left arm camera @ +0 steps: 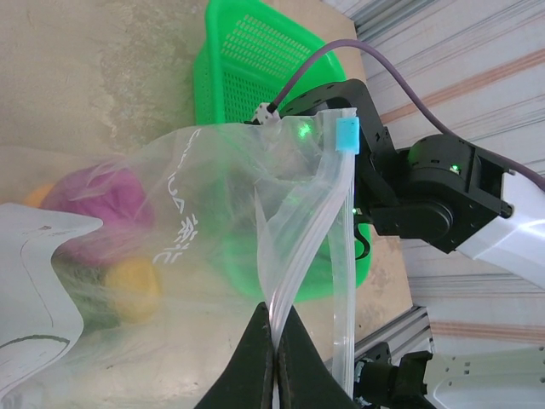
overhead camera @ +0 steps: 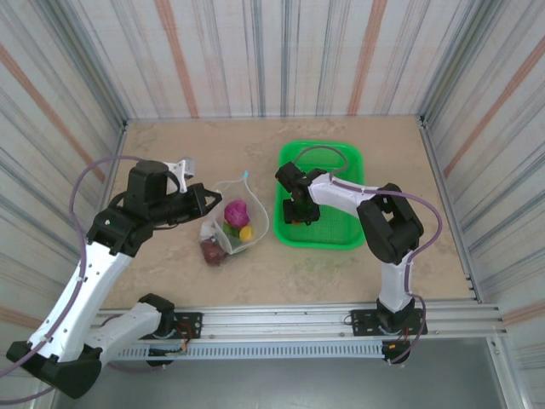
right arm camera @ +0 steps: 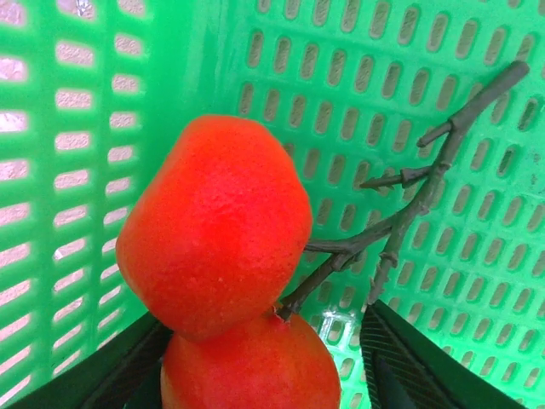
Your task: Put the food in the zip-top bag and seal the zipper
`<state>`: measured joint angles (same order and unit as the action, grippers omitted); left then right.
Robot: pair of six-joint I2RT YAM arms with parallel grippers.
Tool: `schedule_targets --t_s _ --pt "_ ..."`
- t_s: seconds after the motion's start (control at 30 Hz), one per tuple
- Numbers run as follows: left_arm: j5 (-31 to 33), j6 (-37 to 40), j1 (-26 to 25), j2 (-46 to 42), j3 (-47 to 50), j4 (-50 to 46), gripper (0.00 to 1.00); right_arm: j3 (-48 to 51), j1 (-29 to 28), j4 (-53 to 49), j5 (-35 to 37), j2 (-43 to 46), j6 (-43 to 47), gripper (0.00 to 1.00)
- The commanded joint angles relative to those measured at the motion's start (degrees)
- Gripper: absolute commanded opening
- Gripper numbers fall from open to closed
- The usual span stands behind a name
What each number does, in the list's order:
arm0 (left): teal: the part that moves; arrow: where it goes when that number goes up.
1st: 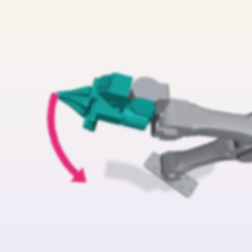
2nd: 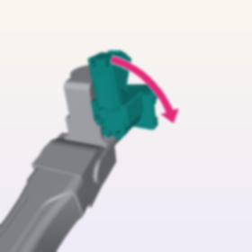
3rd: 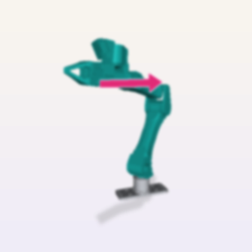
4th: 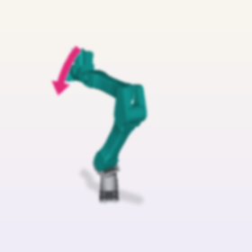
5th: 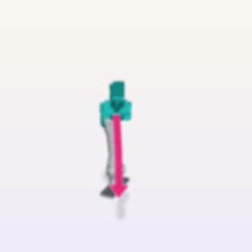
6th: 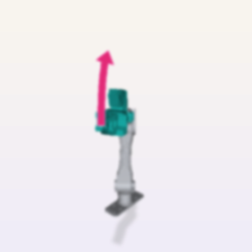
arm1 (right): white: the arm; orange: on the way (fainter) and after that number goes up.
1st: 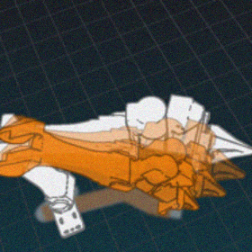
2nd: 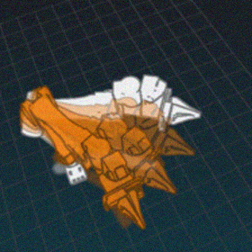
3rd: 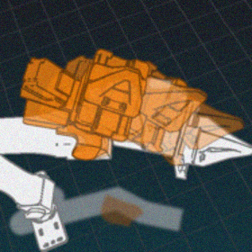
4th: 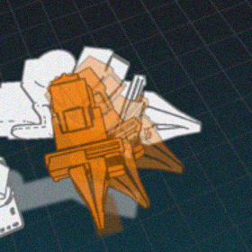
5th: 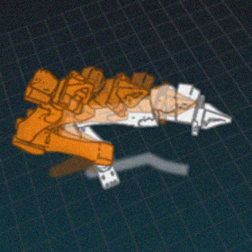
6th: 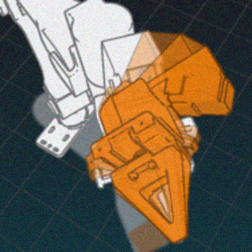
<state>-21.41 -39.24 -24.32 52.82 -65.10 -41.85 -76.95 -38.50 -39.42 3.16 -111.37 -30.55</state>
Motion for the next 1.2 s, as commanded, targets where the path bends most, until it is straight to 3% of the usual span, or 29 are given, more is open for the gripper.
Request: schedule_targets --t_s 0.0,0.1,0.57,0.73,0.9,1.17 --pt "-0.96 -0.50 0.32 -0.30 0.38 0.71 0.00 0.70 0.52 -0.57 1.58 0.19 0.71 0.53" --pt "-0.90 -0.42 0.32 -0.46 0.32 0.70 0.00 1.14 0.56 -0.82 1.90 3.09 0.69 0.44" --pt "-1.18 -0.45 0.32 -0.43 -0.42 0.03 0.00 0.40 -0.47 -7.38 3.11 28.38 0.97 0.45" --pt "-1.13 -0.45 0.23 -0.09 -0.84 -0.03 0.00 -4.34 -5.43 -7.86 3.61 35.59 4.00 0.45" --pt "-1.25 -0.40 0.23 0.31 -1.28 -0.17 0.00 -11.89 -13.78 -8.47 2.43 35.87 7.65 0.45" --pt "-1.21 -0.28 0.19 0.39 -2.33 -0.77 0.00 -21.01 -23.94 -13.81 6.70 24.65 12.26 0.45"
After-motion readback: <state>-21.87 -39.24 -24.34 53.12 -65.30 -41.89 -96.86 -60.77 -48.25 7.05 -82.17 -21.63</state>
